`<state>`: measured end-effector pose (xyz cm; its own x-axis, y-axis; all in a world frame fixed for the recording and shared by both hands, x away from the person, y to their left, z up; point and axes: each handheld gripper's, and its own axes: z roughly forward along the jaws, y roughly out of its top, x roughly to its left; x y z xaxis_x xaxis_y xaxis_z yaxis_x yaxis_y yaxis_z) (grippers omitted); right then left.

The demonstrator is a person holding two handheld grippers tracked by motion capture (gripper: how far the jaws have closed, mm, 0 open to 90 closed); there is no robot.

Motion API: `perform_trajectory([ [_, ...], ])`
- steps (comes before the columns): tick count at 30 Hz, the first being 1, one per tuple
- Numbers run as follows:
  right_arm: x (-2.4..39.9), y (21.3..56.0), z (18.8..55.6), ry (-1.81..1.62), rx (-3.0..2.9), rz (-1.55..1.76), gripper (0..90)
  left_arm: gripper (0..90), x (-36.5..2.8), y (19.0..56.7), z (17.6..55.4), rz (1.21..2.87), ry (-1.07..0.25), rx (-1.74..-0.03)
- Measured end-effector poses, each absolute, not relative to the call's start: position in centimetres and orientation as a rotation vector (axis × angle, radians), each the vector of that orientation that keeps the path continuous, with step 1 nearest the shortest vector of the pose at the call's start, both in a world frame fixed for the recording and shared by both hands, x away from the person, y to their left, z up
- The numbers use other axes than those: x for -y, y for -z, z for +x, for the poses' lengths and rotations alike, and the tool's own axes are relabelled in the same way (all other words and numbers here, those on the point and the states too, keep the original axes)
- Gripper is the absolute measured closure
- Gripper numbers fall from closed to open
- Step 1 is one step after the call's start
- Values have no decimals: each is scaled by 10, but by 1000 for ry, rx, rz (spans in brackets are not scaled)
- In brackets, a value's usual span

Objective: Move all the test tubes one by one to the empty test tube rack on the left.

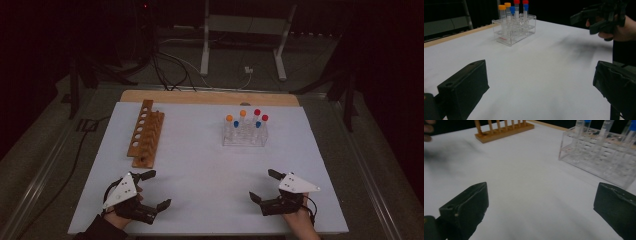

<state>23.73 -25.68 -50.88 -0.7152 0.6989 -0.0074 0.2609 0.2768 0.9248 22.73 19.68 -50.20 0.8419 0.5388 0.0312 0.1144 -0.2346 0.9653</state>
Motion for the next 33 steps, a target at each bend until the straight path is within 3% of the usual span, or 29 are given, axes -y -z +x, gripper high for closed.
perform_trajectory([
  [17, 237, 478, 235, -1476, -2244, 825, 0, 6, -194, 502, 228, 1796, -424, -495],
  [33, 243, 439, 269, -1520, -2074, 836, 7, 6, -193, 502, 227, 1792, -423, -492],
])
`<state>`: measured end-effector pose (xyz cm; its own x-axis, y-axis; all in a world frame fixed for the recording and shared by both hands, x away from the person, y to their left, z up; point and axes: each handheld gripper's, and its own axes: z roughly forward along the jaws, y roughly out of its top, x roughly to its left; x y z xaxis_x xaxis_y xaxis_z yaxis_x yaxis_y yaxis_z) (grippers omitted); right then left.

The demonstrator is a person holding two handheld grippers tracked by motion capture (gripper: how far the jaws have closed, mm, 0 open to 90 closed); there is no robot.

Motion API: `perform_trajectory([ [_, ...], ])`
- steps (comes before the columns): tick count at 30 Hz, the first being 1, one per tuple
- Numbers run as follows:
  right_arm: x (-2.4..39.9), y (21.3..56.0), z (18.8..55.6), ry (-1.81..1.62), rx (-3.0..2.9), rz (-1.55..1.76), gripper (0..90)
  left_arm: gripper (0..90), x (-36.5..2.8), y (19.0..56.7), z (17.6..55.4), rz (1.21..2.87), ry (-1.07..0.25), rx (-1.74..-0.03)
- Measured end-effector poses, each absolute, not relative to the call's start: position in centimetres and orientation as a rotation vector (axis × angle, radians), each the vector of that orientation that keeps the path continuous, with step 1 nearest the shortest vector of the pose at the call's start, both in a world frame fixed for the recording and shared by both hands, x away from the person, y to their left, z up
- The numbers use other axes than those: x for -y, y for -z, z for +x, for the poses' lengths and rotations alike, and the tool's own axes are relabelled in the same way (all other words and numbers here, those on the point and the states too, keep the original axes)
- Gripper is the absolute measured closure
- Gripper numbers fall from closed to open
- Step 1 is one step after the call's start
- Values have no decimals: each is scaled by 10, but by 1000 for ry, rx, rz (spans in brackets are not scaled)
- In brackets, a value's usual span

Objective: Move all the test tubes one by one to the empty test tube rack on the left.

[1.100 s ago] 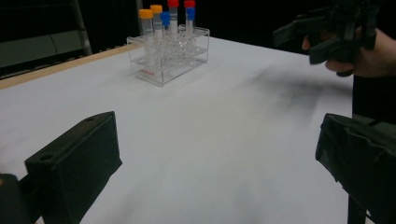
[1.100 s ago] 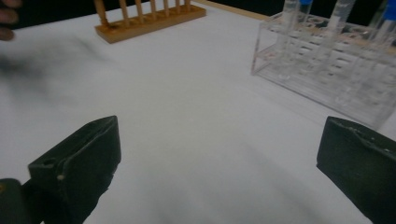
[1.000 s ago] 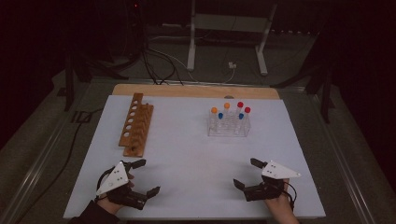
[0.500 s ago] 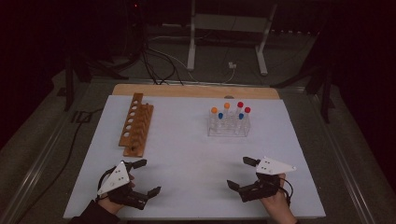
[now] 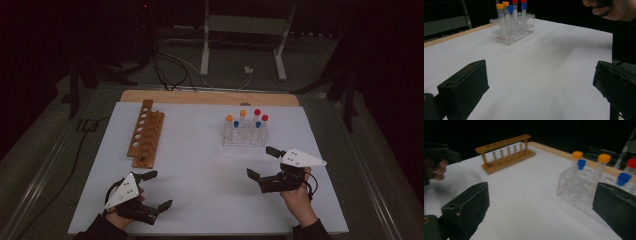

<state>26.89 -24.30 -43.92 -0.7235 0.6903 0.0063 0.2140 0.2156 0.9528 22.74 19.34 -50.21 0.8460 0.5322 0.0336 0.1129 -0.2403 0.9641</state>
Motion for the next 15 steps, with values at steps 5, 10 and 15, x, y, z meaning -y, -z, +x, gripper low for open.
perform_trajectory([
  [5, 246, 435, 286, -1534, -2051, 878, 7, 6, -193, 502, 227, 1794, -428, -493],
  [10, 247, 435, 303, -1515, -2026, 916, 31, 6, -193, 502, 227, 1792, -429, -493],
  [15, 248, 439, 319, -1494, -2021, 963, 32, 6, -193, 502, 227, 1793, -432, -491],
])
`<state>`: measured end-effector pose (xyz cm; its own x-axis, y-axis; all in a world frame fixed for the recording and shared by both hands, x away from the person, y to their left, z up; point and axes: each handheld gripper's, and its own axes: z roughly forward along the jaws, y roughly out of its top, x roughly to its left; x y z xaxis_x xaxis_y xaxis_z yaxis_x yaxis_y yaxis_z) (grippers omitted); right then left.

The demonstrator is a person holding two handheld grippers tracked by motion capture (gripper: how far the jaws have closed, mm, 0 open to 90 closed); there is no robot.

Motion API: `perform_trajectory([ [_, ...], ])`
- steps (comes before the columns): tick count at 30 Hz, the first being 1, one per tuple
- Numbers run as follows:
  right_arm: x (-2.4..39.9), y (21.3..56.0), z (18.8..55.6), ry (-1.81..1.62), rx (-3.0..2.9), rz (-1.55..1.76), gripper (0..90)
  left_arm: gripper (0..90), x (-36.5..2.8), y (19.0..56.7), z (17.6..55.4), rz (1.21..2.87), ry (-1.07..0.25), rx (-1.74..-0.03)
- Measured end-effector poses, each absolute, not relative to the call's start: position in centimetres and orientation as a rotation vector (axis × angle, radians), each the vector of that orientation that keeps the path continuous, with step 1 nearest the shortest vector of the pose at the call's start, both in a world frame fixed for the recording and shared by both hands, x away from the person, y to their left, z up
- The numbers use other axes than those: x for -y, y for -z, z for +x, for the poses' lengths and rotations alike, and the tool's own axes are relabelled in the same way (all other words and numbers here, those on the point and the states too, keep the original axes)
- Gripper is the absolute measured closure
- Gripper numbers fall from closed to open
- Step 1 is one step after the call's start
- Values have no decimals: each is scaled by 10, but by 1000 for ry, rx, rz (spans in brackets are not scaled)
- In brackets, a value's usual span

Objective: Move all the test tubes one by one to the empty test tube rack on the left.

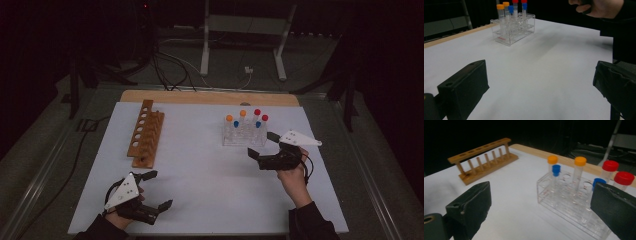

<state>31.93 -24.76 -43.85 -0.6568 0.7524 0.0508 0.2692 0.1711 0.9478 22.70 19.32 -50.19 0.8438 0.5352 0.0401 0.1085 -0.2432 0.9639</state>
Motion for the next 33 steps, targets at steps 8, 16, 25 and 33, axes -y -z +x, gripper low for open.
perform_trajectory([
  [8, 248, 446, 346, -1432, -2013, 1070, 65, 6, -193, 502, 227, 1793, -431, -491],
  [16, 250, 457, 369, -1298, -1957, 1221, 226, 6, -194, 502, 227, 1789, -429, -491],
  [25, 251, 467, 388, -1192, -1971, 1339, 512, 6, -194, 502, 227, 1789, -431, -491],
  [33, 252, 470, 399, -1191, -1954, 1397, 618, 6, -194, 502, 227, 1789, -431, -494],
])
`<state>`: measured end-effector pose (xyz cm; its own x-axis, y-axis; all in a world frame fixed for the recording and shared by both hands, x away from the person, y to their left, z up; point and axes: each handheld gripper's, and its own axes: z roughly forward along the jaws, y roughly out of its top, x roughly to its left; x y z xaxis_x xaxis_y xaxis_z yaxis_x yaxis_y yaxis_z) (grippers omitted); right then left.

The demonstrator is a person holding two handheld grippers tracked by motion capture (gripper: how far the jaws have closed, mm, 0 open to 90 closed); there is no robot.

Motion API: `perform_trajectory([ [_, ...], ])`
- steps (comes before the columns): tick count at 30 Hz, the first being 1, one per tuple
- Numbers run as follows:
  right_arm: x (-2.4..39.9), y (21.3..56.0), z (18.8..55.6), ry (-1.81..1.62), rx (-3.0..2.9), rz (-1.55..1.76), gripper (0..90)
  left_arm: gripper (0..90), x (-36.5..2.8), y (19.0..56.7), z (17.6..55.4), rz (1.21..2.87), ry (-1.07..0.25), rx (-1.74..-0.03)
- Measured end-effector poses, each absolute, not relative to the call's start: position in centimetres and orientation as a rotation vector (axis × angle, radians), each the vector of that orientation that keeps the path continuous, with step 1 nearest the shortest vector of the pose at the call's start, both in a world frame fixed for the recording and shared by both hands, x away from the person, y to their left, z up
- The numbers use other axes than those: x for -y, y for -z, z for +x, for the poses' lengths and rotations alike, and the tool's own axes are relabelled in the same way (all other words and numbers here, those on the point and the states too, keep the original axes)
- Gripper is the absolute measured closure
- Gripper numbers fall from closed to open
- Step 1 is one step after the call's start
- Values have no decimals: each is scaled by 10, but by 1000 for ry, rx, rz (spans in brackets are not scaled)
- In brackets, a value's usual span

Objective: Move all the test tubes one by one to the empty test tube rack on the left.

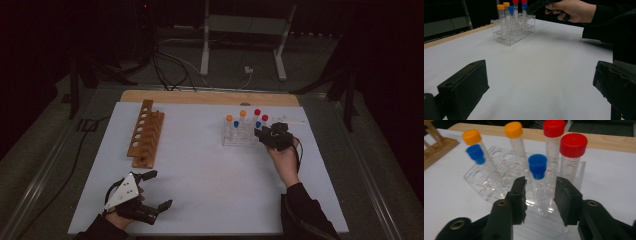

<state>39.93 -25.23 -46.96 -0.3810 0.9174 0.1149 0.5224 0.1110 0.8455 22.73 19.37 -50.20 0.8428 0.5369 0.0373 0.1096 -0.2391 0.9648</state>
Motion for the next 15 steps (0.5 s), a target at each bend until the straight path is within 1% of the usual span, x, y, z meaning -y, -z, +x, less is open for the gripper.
perform_trajectory([
  [3, 251, 472, 405, -1189, -1958, 1408, 659, 6, -194, 502, 227, 1788, -432, -497],
  [10, 248, 474, 409, -1184, -1969, 1404, 713, 6, -194, 502, 227, 1783, -433, -492],
  [11, 247, 475, 410, -1174, -1965, 1403, 735, 6, -194, 502, 227, 1784, -432, -493],
  [15, 244, 475, 410, -1149, -1958, 1389, 754, 6, -194, 502, 227, 1786, -431, -495],
])
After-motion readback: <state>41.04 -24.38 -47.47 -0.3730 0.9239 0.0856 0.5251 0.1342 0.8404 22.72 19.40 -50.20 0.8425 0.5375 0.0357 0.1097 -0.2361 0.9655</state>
